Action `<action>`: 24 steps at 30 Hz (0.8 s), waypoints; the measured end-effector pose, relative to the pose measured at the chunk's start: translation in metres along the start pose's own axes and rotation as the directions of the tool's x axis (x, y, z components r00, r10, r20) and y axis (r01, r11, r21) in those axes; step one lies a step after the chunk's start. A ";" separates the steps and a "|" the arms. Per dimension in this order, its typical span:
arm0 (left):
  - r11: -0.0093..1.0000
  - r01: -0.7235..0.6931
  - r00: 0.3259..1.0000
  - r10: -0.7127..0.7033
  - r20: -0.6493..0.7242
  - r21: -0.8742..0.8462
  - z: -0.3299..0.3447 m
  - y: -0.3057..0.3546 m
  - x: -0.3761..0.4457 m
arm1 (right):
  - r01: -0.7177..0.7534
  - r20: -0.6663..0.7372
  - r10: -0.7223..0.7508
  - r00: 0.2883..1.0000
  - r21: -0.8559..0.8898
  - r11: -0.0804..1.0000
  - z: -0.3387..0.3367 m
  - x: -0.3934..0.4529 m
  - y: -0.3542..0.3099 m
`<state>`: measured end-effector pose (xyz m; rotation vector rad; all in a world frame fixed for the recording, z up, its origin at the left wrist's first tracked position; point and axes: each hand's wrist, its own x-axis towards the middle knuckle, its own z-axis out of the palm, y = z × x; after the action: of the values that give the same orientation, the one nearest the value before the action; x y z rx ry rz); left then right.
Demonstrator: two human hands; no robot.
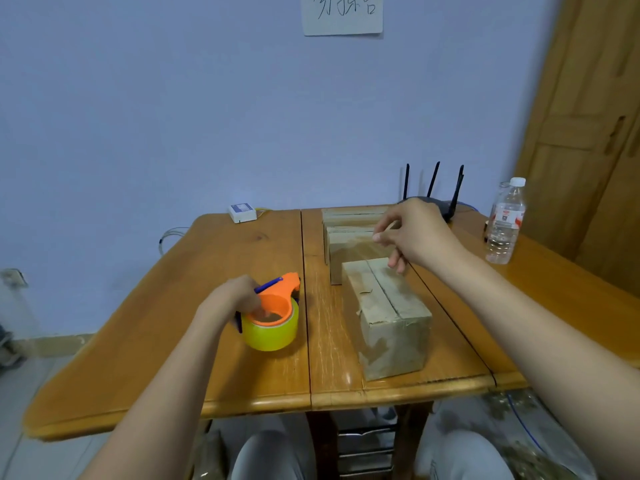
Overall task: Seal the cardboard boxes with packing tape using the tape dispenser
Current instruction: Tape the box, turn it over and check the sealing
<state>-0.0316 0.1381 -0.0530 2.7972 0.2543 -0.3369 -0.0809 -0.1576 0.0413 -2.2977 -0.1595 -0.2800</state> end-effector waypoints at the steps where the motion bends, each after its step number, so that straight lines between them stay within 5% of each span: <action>1: 0.999 0.031 0.999 -0.030 0.042 -0.032 0.002 -0.001 0.002 | 0.022 -0.004 -0.022 1.000 -0.010 1.000 -0.002 -0.001 0.000; 11: 0.990 0.041 0.997 -0.049 0.061 0.137 0.017 -0.009 0.016 | 0.211 0.075 -0.200 0.977 -0.198 0.957 -0.018 -0.008 -0.007; 13: 0.991 0.018 0.998 -0.011 -0.055 0.129 0.007 0.004 0.004 | 0.212 0.088 -0.198 0.976 -0.204 0.956 -0.019 -0.010 -0.005; 15: 0.987 -0.131 0.970 0.107 -0.219 -0.095 -0.003 0.022 -0.014 | 0.218 0.094 -0.204 0.975 -0.185 0.958 -0.019 -0.012 -0.003; 17: 0.754 -0.356 0.934 0.261 -0.246 -0.552 -0.006 0.043 -0.041 | 0.226 0.098 -0.212 0.972 -0.164 0.960 -0.019 -0.016 0.000; 19: 0.409 -0.350 0.882 0.448 -0.148 -0.843 -0.003 0.064 -0.070 | 0.244 0.108 -0.230 0.967 -0.143 0.959 -0.021 -0.022 0.003; 20: 0.318 -0.303 0.850 0.517 -0.104 -0.898 0.000 0.072 -0.078 | 0.253 0.112 -0.239 0.964 -0.123 0.960 -0.022 -0.025 0.006; 24: 0.179 -0.147 0.797 0.603 -0.009 -0.973 0.010 0.096 -0.084 | 0.263 0.130 -0.259 0.957 -0.017 0.965 -0.030 -0.037 0.014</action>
<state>-0.0943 0.0339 -0.0135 1.3905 -0.3107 -0.4063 -0.1180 -0.1902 0.0417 -2.3281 -0.5302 -0.2718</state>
